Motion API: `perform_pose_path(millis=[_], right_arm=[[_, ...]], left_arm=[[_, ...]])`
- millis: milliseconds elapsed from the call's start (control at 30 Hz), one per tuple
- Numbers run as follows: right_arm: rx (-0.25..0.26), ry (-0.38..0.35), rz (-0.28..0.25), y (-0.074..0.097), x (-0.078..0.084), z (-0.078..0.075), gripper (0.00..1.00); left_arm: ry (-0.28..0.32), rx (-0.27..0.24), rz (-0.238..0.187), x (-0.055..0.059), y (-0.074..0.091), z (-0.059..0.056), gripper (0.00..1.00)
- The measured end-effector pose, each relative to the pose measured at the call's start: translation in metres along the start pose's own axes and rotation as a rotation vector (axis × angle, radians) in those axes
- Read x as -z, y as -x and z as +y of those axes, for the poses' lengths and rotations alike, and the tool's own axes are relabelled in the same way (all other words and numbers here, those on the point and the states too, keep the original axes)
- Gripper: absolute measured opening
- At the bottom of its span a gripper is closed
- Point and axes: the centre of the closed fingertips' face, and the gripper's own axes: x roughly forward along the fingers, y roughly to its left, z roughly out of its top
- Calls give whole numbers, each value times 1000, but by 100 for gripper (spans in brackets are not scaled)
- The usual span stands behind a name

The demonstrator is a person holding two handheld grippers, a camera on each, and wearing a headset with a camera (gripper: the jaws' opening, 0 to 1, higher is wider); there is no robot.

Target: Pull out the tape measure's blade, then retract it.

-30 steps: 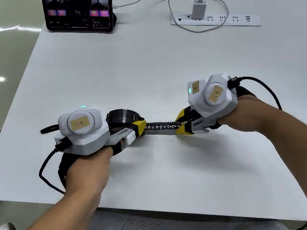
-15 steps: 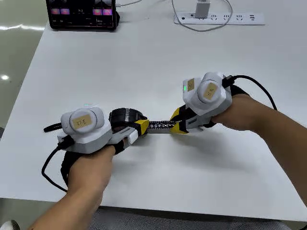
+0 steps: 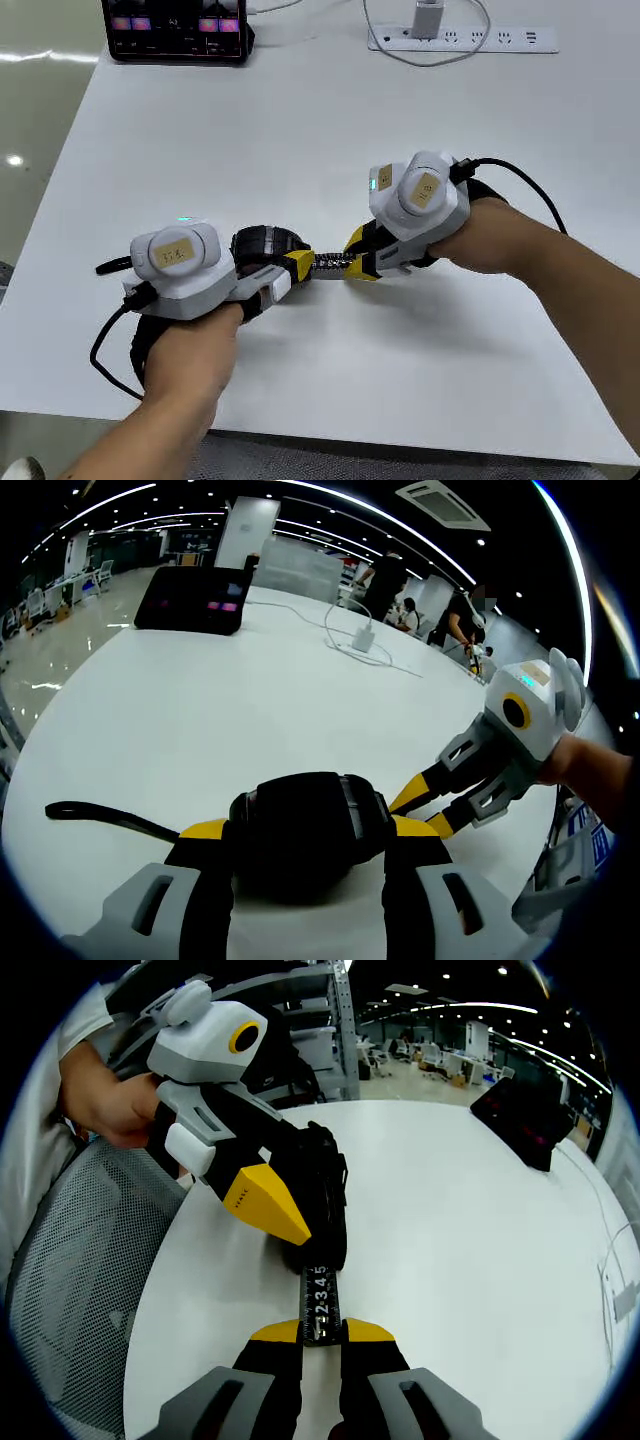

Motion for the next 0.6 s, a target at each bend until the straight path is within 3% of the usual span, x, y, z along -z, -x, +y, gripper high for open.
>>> perform_pose_path(millis=[600], right_arm=[[-5,-5,-26,-17,-16,2,10]], left_arm=[[4,2,-1,0,-1,0,56]])
